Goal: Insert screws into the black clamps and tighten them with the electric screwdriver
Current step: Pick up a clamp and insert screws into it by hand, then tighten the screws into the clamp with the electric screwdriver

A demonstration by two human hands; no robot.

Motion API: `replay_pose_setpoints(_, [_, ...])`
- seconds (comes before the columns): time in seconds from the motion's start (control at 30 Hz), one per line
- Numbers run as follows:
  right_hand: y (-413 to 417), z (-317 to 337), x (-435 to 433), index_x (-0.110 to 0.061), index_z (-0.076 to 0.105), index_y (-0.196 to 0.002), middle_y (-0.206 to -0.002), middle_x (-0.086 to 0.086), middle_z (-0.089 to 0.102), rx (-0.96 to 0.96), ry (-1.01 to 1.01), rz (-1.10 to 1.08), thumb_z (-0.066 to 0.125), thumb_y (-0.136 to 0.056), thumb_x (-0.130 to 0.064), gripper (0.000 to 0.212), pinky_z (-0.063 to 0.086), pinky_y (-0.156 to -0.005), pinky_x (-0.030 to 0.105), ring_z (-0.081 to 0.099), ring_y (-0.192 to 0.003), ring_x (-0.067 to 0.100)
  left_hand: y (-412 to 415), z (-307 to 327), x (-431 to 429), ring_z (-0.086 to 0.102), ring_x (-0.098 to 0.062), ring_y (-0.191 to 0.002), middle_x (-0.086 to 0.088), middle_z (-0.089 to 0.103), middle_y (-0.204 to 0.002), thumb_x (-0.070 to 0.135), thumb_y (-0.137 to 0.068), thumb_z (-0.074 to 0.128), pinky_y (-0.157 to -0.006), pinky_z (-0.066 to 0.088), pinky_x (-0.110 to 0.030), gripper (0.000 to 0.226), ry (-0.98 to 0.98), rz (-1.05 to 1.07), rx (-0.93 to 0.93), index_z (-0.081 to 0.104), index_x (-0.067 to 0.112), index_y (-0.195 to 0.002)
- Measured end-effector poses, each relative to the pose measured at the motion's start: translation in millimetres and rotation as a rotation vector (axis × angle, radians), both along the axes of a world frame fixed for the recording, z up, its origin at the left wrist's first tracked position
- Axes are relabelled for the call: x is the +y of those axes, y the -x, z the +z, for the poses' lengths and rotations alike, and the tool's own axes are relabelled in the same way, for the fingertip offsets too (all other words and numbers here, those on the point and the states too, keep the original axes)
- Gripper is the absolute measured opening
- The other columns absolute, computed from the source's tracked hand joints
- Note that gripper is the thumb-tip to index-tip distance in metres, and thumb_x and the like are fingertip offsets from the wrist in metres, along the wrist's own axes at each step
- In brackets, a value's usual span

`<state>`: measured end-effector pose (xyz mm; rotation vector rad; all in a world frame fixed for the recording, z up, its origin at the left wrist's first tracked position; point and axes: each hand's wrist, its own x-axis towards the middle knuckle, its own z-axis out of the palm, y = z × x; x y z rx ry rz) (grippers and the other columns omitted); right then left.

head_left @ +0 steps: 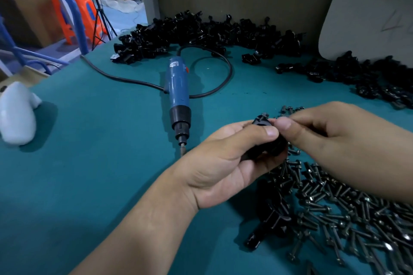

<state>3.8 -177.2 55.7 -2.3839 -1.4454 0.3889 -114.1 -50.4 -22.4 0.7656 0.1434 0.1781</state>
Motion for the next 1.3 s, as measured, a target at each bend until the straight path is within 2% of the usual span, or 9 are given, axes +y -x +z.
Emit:
replay_pose_setpoints(0.13, [1,4,4,-0.016,0.056,-0.065,-0.042,-0.003,0.043,0.135,-0.122,-0.118,-0.004,-0.072,-0.098,0.102,0.038,-0.045,0.025,0.040,-0.036,0.008,1,7,3,0.072,-0.018,-0.091,-0.013,0.073,-0.097,0.010,-0.089,0.066,-0.089,0.061,-0.030,0.015,0.091,0.095,-0.003,0.079,0.004,-0.093])
replay_pose_setpoints(0.27, [8,1,11,-0.031,0.066,-0.081,-0.062,-0.008,0.066,0.268,-0.296,-0.315,-0.001,-0.067,-0.101,0.099,0.047,-0.062,0.037,0.060,-0.049,0.004,15,28,36,0.075,-0.025,-0.084,-0.016,0.073,-0.082,0.004,-0.086,0.073,-0.085,0.062,-0.033,0.015,0.139,0.405,-0.035,0.077,-0.001,-0.072])
replay_pose_setpoints(0.4, [35,-4,65,-0.032,0.059,-0.097,-0.096,-0.006,0.070,0.334,-0.193,-0.264,0.022,-0.074,-0.093,0.075,0.056,-0.088,0.049,0.069,-0.092,0.016,36,44,88,0.075,-0.021,-0.087,-0.017,0.067,-0.093,0.000,-0.099,0.062,-0.088,0.061,-0.028,0.009,0.030,0.848,0.009,0.061,-0.003,-0.090])
replay_pose_setpoints(0.57, [61,-34,179,-0.008,0.045,-0.137,-0.138,0.018,0.055,0.217,-0.055,-0.286,0.041,-0.093,-0.073,0.079,0.041,-0.088,0.038,0.054,-0.125,0.036,56,15,133,0.069,-0.014,-0.088,-0.011,0.064,-0.100,-0.001,-0.101,0.058,-0.098,0.057,-0.028,0.013,-0.219,1.114,0.128,0.048,0.002,-0.109])
replay_pose_setpoints(0.67, [68,-57,218,-0.009,0.039,-0.135,-0.136,0.014,0.050,0.123,0.025,-0.333,0.065,-0.087,-0.063,0.077,0.044,-0.092,0.039,0.052,-0.126,0.036,61,-12,149,0.069,-0.011,-0.082,-0.007,0.068,-0.092,0.002,-0.100,0.062,-0.092,0.056,-0.026,0.017,-0.249,1.136,0.203,0.049,0.002,-0.112])
replay_pose_setpoints(0.8, [56,-60,230,-0.011,0.047,-0.113,-0.097,0.004,0.056,0.128,0.039,-0.363,0.070,-0.085,-0.037,0.044,0.039,-0.065,0.030,0.059,-0.094,0.031,62,-31,161,0.070,-0.009,-0.079,0.006,0.073,-0.077,0.013,-0.091,0.074,-0.087,0.057,-0.025,0.028,-0.265,1.124,0.214,0.053,0.005,-0.106])
replay_pose_setpoints(0.87, [42,-53,219,-0.011,0.056,-0.103,-0.087,0.004,0.059,0.278,0.021,-0.348,0.067,-0.088,-0.038,0.033,0.042,-0.058,0.029,0.060,-0.077,0.025,60,-32,158,0.070,-0.010,-0.080,0.008,0.074,-0.076,0.017,-0.088,0.078,-0.087,0.058,-0.028,0.027,-0.306,1.117,0.227,0.055,0.011,-0.100])
replay_pose_setpoints(1.1, [20,-13,145,-0.003,0.056,-0.105,-0.071,0.012,0.063,1.355,-0.461,-0.423,0.064,-0.090,-0.016,0.022,0.057,-0.055,0.031,0.063,-0.059,0.021,52,-17,118,0.072,-0.011,-0.094,0.007,0.079,-0.094,0.015,-0.075,0.072,-0.081,0.054,-0.019,0.022,-0.700,0.987,0.266,0.059,0.021,-0.091])
replay_pose_setpoints(1.3, [0,-1,110,-0.015,0.050,-0.106,-0.073,0.002,0.054,1.551,-0.884,-0.398,0.077,-0.080,-0.047,0.049,0.050,-0.056,0.028,0.052,-0.056,0.013,27,-15,69,0.070,-0.007,-0.083,0.009,0.076,-0.088,0.013,-0.072,0.071,-0.076,0.052,-0.016,0.025,-0.854,0.813,0.223,0.066,0.033,-0.085])
